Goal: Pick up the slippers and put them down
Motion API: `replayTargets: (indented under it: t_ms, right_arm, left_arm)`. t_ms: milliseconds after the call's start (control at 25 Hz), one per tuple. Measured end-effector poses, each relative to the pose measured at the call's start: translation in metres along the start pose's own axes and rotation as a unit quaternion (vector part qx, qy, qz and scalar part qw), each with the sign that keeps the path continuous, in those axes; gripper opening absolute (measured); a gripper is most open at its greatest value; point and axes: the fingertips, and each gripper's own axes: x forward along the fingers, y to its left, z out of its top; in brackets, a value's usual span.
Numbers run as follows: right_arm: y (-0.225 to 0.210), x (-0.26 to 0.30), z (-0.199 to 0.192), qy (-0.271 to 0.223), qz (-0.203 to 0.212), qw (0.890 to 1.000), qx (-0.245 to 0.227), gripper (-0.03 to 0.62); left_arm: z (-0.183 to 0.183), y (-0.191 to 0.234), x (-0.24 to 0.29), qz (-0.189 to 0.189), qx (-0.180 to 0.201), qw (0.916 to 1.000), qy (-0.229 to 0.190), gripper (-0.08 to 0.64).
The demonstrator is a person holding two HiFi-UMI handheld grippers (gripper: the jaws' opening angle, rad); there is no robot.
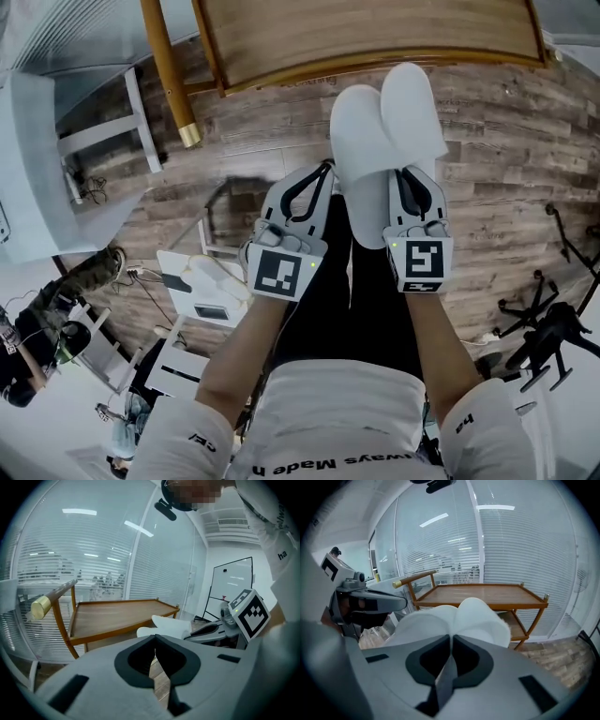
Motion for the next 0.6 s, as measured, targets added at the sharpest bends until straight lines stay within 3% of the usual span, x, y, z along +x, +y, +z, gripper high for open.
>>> replayTargets:
  t_ms: [320,600]
  right_arm:
    - [-0.048,-0.033,-0.011,-0.018,-0.072,0.996,0.040,0.023]
    - [-0.099,-0.074,-0.033,-0.033,-0.136,0.987,0.084,0.023]
  left_arm:
    - [0.009,-0.040,0.029,-0.066,0.034,0.9972,0.005,0.012]
    - [0.017,-0.093,0.058,-0.126,0.068,0.9896,0.014,0.012]
